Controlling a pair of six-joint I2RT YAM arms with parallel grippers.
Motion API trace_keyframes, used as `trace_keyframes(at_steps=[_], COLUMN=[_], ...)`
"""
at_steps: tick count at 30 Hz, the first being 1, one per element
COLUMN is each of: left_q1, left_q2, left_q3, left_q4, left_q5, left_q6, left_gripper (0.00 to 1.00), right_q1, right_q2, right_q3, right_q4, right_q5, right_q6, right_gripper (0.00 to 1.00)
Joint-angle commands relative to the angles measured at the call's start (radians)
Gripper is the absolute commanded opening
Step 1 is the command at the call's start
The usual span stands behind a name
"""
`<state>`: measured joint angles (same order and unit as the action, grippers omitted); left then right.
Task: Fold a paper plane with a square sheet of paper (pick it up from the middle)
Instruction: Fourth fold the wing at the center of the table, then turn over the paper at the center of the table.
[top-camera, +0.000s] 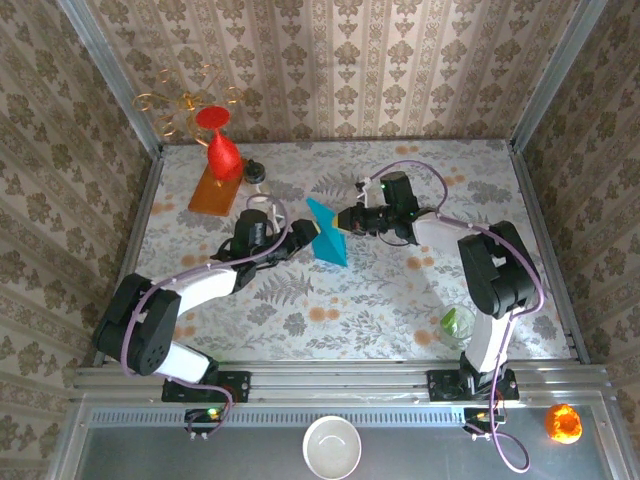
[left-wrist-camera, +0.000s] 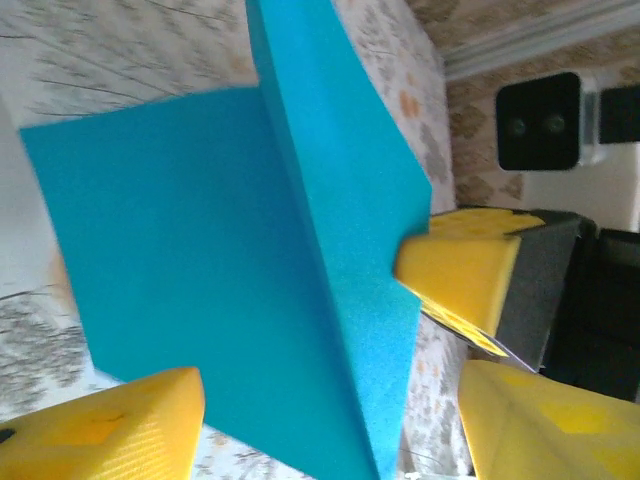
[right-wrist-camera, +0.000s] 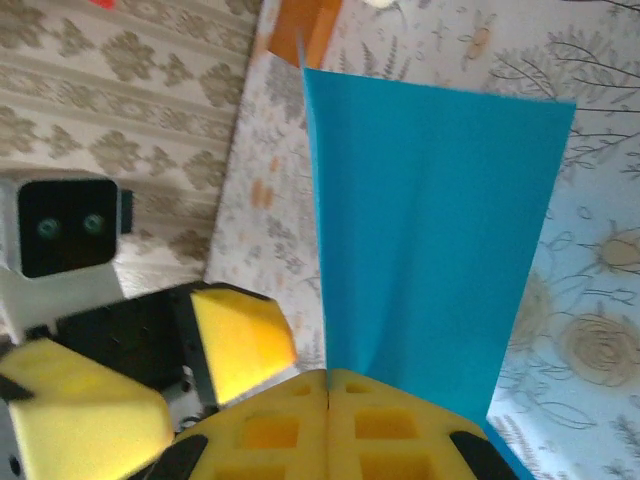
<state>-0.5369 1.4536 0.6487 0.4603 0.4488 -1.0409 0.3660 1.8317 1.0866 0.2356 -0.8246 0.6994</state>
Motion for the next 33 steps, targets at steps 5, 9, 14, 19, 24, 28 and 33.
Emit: trace_keyframes(at_steps=[5,9,14,19,24,28,33], left_q1=[-0.043,-0.046,-0.052,-0.053,-0.051,-0.048,-0.044], left_q2=[0.035,0.059,0.073,0.073,0.054,0.035,0.03], left_q3=[0.063,0.064,0.079,0.085,0.095,0.096,0.097], left_q4=[0.141,0.218,0.233,0.271,0.266,0.227,0.219], left_q5=[0.059,0.083,0.105,0.124,0.133,0.119,0.117], left_q6=[-0.028,-0.056,-0.045,-0.052,-0.065,-0.053,-0.054], left_gripper=[0.65,0.6,0.54,0.45,0.37,0.33,0.28], right_q1=[-0.017,-0.022,-0.024,-0.025,-0.03,-0.036,-0.043], right_q2=[-0.062,-0.05,-0.041,-0.041,-0.046,-0.046,-0.053], right_q3=[-0.069,-0.083,-0.083,-0.085,-0.091,-0.096,-0.1], right_q4=[0.299,0.409,0.468,0.49,0.505,0.53,0.542], right_q5=[-0.078,-0.102,-0.117,-0.126,-0.128,-0.132,-0.137], right_q6=[0.276,0.374,0.429,0.45,0.463,0.481,0.491], right_gripper=[0.07,0.07,0.07,0.07,0.08,0.09,0.13])
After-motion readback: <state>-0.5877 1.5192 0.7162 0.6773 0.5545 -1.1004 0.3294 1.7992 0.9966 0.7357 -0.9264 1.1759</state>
